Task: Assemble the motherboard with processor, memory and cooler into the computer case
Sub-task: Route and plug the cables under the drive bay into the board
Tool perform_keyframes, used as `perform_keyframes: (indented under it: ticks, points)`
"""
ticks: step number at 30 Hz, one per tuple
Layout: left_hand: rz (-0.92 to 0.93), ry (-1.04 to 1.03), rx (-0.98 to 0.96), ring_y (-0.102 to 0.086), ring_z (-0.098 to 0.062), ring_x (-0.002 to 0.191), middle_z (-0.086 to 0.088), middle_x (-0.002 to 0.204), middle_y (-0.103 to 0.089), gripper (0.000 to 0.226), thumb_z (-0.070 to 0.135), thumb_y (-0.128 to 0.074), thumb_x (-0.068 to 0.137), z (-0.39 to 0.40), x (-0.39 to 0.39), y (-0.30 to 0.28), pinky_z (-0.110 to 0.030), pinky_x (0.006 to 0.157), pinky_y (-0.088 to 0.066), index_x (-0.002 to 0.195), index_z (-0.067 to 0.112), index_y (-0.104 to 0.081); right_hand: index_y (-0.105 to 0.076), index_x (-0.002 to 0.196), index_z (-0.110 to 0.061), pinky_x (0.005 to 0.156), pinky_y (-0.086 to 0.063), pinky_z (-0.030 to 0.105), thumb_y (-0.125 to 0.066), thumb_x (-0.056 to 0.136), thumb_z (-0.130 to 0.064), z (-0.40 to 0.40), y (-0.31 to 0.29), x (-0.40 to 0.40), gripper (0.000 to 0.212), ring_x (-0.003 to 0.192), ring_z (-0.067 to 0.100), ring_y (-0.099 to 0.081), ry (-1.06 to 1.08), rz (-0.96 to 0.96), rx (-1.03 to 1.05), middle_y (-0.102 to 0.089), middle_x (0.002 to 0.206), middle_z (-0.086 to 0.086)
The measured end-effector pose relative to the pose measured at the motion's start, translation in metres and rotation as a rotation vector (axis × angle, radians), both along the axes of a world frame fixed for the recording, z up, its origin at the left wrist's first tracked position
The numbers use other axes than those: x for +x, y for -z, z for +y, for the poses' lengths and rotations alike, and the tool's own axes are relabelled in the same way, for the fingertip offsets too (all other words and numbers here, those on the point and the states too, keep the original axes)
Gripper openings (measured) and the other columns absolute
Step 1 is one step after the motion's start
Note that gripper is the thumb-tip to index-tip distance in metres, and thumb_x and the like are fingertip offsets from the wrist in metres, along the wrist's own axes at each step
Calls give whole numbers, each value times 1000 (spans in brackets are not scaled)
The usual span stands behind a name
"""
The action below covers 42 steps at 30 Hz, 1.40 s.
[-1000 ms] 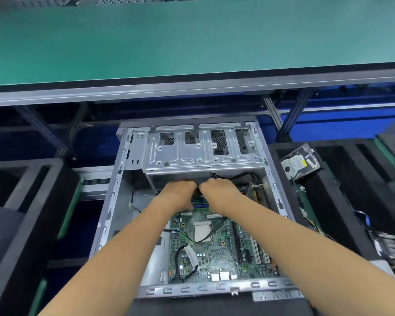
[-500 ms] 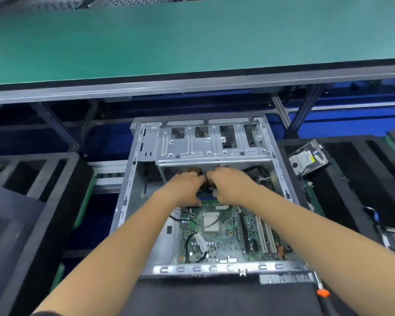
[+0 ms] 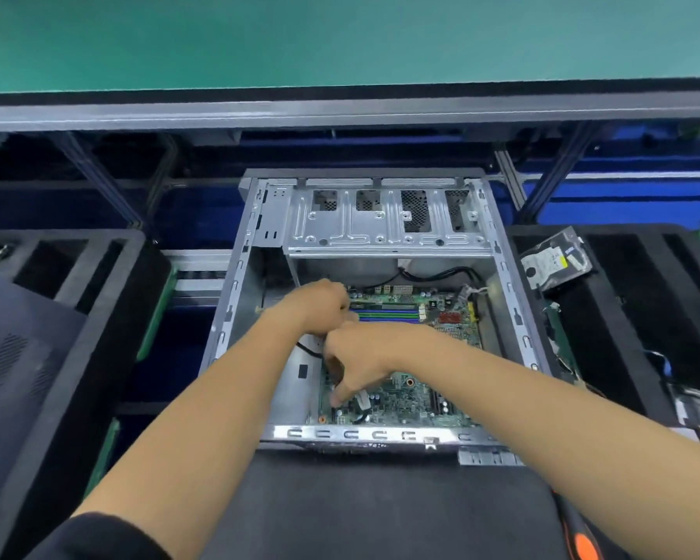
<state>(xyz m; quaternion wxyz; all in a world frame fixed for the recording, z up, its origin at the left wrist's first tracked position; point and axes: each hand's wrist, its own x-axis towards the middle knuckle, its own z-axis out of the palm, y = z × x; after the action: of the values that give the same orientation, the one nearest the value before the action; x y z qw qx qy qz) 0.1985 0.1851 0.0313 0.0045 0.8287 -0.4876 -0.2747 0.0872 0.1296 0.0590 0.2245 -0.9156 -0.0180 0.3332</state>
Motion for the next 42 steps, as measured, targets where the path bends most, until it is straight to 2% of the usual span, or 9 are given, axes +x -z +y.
perform_keyframes:
  ticks: [4,9,15,20,23,27,32,34,42]
  points:
    - [27,-52,23,-37,-22,54,-5,56,-41,40,25,-55,87,-1,1,7,-28,52,-30,54,11,-40,-66,78,-1,45,-35,24,-76,79,-35,-3,3,2,35,54,19,-49,-34,32,-107,-62,69,9]
    - [106,-77,85,-48,-18,45,-4,52,-54,37,25,-60,86,-4,3,5,-28,51,-43,54,9,-48,-55,70,-8,52,-42,26,-74,79,-10,-9,9,3,21,60,20,-54,-32,240,-44,-57,66,8]
    - [293,-102,316,-57,-21,43,-10,54,-64,21,13,-62,84,1,5,3,-24,50,-47,65,4,-60,-61,76,-9,60,-52,24,-59,97,-26,-21,10,3,27,55,13,-62,83,280,91,-63,54,-6]
    - [494,-31,492,-53,-15,42,-9,61,-66,16,12,-71,81,2,-1,2,-18,45,-42,88,-2,-70,-68,90,3,69,-60,30,-56,89,4,-37,8,-1,12,73,24,-69,191,321,134,-72,96,19]
    - [561,17,466,-60,-12,44,-4,58,-67,20,1,-69,81,1,-9,5,-19,44,-47,100,-4,-68,-69,91,-2,68,-59,32,-68,85,-7,-30,13,-9,8,71,21,-69,68,256,-56,-69,89,9]
    - [558,65,459,-61,-10,43,0,48,-64,11,-6,-65,80,1,-15,7,-18,42,-47,73,3,-64,-45,61,-21,49,-36,24,-77,79,-25,-12,20,-16,37,59,10,-46,-73,26,-238,-48,67,-8]
    - [544,119,523,-64,-10,48,-10,65,-66,18,-8,-65,80,4,-19,9,-17,45,-48,68,5,-62,-65,88,-13,61,-43,30,-72,81,-18,-2,25,-21,11,59,17,-43,-187,-141,-283,-38,64,-5]
    - [543,124,521,-65,-10,49,-12,69,-66,18,-8,-64,81,3,-20,11,-17,45,-48,69,6,-63,-63,87,-12,58,-42,28,-68,80,-12,-4,27,-23,9,64,20,-47,-206,-152,-259,-39,64,-5]
    - [533,119,505,-65,-11,50,-8,64,-69,21,-3,-64,82,1,-19,16,-17,46,-49,63,7,-65,-58,89,-13,59,-38,30,-78,78,-23,-8,35,-25,25,68,20,-49,-191,-126,-226,-34,65,-7]
